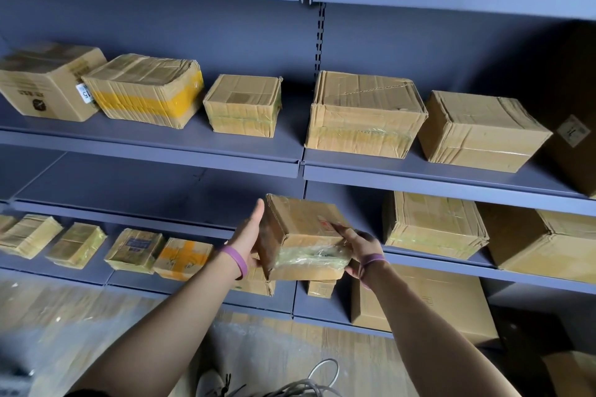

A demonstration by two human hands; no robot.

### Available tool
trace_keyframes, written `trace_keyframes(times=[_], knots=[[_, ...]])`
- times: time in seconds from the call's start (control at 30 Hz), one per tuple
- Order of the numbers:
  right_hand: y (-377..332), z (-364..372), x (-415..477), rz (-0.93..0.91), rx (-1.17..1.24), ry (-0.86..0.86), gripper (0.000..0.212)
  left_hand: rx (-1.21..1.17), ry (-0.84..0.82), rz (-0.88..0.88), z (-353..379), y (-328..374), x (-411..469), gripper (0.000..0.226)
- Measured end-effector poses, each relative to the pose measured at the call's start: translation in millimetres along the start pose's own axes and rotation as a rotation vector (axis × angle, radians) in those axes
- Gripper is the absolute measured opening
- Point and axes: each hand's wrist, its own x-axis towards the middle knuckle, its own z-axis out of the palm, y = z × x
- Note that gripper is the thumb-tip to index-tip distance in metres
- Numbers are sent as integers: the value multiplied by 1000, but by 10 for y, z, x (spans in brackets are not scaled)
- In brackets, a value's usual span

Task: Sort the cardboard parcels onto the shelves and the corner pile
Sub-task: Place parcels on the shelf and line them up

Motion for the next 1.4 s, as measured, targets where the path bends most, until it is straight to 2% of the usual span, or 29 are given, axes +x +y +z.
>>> trace_keyframes(times=[0.1,0.2,0.3,0.4,0.47,0.57,0.7,0.8,0.97,1.13,1.2,1.3,1.4], knots=[[99,-26,193,-20,-23,-42,84,68,-66,-63,16,37,-25,93],[34,-2,77,-42,-36,-70,82,178,-99,-92,-13,63,-14,110],[-82,28,-155,-45,-31,-102,86,216,-123,-101,-87,56,9,100],[-104,5,-187,-54,1,-109,69,193,-142,-57,-127,4,20,86],[-135,7,-206,-55,8,-74,56,164,-137,-10,-131,-35,25,88],[-189,5,-146,-85,8,-53,49,115,-124,41,-127,-72,24,76],[-310,0,-118,-79,-46,-38,72,193,-144,123,-138,-120,65,86],[-402,-26,-148,-23,-56,-63,75,301,-181,174,-149,-132,66,100],[-447,-20,-280,20,-34,-93,44,406,-204,174,-169,-116,61,104],[-333,43,-198,-64,-53,-59,37,367,-233,97,-147,-43,74,95],[-303,45,-175,-82,-41,-72,34,326,-235,71,-101,10,42,110],[-266,52,-177,-88,10,-95,45,247,-176,53,-66,87,62,132],[-257,38,-181,-103,41,-112,53,272,-152,5,-80,112,100,140]])
